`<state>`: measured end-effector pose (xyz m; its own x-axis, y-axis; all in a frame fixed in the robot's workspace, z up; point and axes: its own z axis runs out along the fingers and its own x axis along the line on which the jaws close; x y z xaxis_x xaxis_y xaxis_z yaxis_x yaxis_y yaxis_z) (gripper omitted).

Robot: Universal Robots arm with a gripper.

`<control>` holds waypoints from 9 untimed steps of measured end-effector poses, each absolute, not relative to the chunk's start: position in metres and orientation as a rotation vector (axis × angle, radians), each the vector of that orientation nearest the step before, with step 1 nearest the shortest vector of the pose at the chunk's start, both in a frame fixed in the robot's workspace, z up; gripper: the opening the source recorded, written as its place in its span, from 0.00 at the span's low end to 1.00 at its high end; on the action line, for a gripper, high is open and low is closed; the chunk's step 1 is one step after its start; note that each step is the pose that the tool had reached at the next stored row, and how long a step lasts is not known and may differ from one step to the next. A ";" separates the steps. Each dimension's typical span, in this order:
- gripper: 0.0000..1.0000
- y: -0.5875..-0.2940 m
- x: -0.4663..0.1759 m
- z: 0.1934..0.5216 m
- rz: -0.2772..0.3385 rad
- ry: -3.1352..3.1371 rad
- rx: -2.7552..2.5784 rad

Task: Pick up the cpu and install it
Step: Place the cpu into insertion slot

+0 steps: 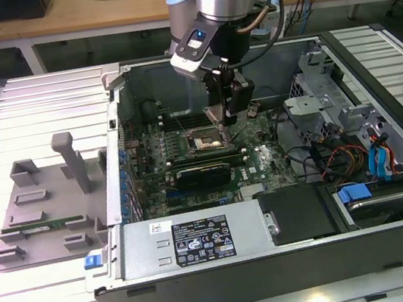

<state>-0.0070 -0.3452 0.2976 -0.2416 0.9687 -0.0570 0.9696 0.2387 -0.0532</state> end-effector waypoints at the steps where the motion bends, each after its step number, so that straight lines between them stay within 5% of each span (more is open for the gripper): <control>1: 0.55 -0.345 -0.007 0.298 -0.121 2.460 1.931; 9: 0.55 -0.345 -0.007 0.298 -0.122 2.434 1.964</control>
<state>-0.0070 -0.3453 0.2976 -0.2121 0.9755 -0.0582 0.9764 0.2092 -0.0535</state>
